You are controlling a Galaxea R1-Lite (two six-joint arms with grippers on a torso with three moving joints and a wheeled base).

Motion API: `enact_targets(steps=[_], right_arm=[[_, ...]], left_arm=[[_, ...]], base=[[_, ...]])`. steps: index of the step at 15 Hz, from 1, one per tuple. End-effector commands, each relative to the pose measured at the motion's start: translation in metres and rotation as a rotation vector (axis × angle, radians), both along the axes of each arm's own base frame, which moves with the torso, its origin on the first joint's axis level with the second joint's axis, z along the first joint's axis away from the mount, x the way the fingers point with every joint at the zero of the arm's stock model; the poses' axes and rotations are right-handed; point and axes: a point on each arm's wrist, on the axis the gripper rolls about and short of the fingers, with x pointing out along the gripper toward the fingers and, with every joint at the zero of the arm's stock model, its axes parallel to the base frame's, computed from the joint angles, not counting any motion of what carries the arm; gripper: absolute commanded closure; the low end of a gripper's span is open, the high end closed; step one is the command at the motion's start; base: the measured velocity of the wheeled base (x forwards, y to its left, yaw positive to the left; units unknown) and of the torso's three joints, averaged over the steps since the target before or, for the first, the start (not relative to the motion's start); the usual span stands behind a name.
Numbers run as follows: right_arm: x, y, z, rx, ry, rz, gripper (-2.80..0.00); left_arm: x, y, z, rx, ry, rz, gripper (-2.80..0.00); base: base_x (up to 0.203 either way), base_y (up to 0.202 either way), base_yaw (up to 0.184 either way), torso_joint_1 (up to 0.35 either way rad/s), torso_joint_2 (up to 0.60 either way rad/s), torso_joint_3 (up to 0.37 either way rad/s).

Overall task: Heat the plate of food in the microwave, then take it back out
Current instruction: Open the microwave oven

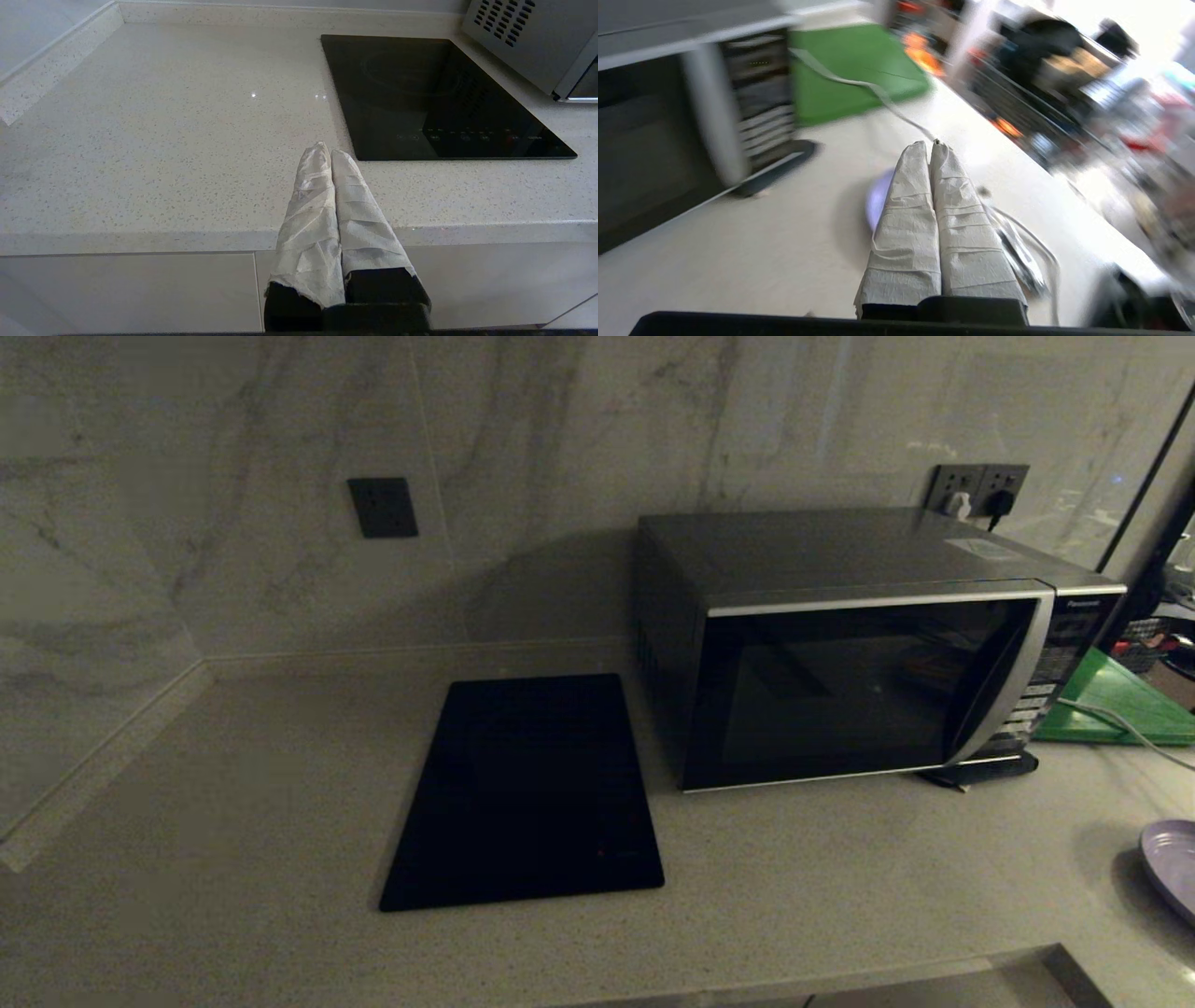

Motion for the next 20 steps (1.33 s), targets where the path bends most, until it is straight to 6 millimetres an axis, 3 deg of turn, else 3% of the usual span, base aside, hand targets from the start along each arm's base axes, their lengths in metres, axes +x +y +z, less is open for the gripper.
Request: enact_targets(steps=[1, 6, 13, 17, 20], right_arm=[[0.017, -0.002, -0.008, 0.003, 0.032, -0.107, 0.00], [0.064, 0.001, -0.032, 0.058, 0.021, -0.230, 0.00], [0.144, 0.011, -0.094, 0.034, -0.051, -0.303, 0.00], [0.157, 0.015, -0.122, -0.073, 0.073, -0.368, 0.00], [0.147, 0.015, -0.118, -0.181, 0.194, -0.418, 0.00]], left_arm=[[0.000, 0.000, 0.000, -0.001, 0.001, 0.001, 0.00], [0.000, 0.000, 0.000, -0.001, 0.001, 0.001, 0.00], [0.000, 0.000, 0.000, -0.001, 0.001, 0.001, 0.00], [0.000, 0.000, 0.000, -0.001, 0.001, 0.001, 0.00], [0.000, 0.000, 0.000, -0.001, 0.001, 0.001, 0.00]], base=[[0.000, 0.000, 0.000, 0.000, 0.00, 0.000], [0.000, 0.000, 0.000, 0.000, 0.00, 0.000], [0.000, 0.000, 0.000, 0.000, 0.00, 0.000], [0.000, 0.000, 0.000, 0.000, 0.00, 0.000], [0.000, 0.000, 0.000, 0.000, 0.00, 0.000]])
